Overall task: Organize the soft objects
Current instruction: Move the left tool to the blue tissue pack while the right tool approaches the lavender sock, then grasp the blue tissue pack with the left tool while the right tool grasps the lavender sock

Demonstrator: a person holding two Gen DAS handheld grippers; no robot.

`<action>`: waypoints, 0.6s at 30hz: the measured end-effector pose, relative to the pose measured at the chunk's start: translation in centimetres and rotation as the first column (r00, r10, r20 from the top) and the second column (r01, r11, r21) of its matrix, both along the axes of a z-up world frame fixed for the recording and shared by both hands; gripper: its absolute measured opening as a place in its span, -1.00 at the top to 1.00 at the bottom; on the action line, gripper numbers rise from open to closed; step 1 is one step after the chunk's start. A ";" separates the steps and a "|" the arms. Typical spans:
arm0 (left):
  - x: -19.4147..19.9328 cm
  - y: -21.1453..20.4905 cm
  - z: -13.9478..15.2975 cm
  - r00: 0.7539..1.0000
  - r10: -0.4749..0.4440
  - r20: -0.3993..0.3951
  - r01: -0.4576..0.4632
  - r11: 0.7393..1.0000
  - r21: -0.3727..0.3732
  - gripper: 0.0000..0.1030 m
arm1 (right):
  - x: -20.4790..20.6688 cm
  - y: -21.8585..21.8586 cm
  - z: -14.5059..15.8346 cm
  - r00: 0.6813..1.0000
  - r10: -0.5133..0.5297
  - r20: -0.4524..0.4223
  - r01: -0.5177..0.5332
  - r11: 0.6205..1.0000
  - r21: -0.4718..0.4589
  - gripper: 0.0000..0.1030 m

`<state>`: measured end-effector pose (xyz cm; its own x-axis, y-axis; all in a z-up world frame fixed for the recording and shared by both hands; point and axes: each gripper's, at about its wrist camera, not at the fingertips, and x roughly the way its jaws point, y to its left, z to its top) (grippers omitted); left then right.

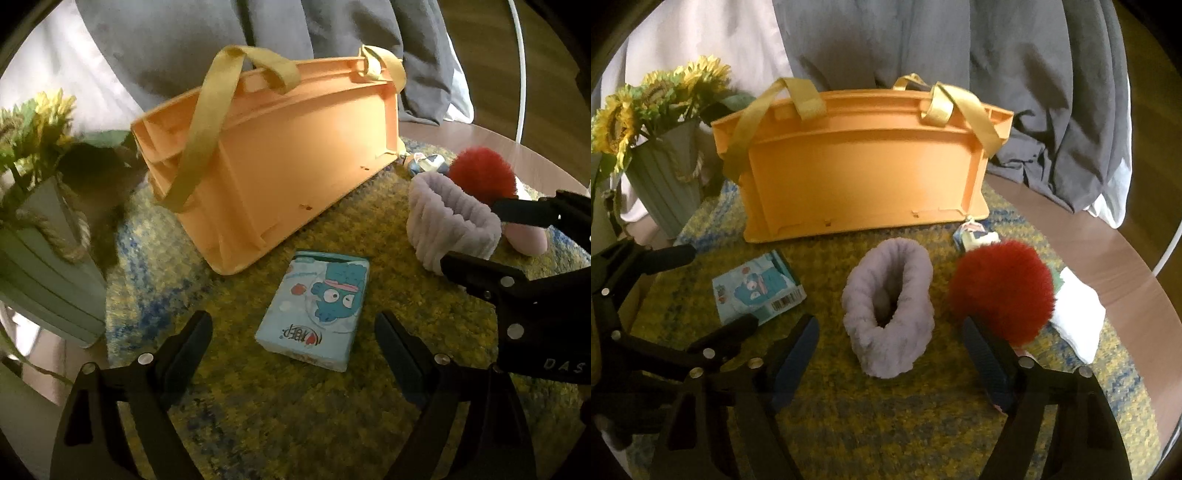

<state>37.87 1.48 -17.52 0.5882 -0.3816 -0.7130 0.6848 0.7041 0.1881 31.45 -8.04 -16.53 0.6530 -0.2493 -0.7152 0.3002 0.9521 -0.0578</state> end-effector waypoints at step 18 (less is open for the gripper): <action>0.3 -0.9 -0.6 0.995 0.070 -0.076 -0.073 0.997 -0.033 -0.16 | 1.1 -0.7 -1.2 0.998 0.038 -0.053 -0.037 0.999 0.025 0.45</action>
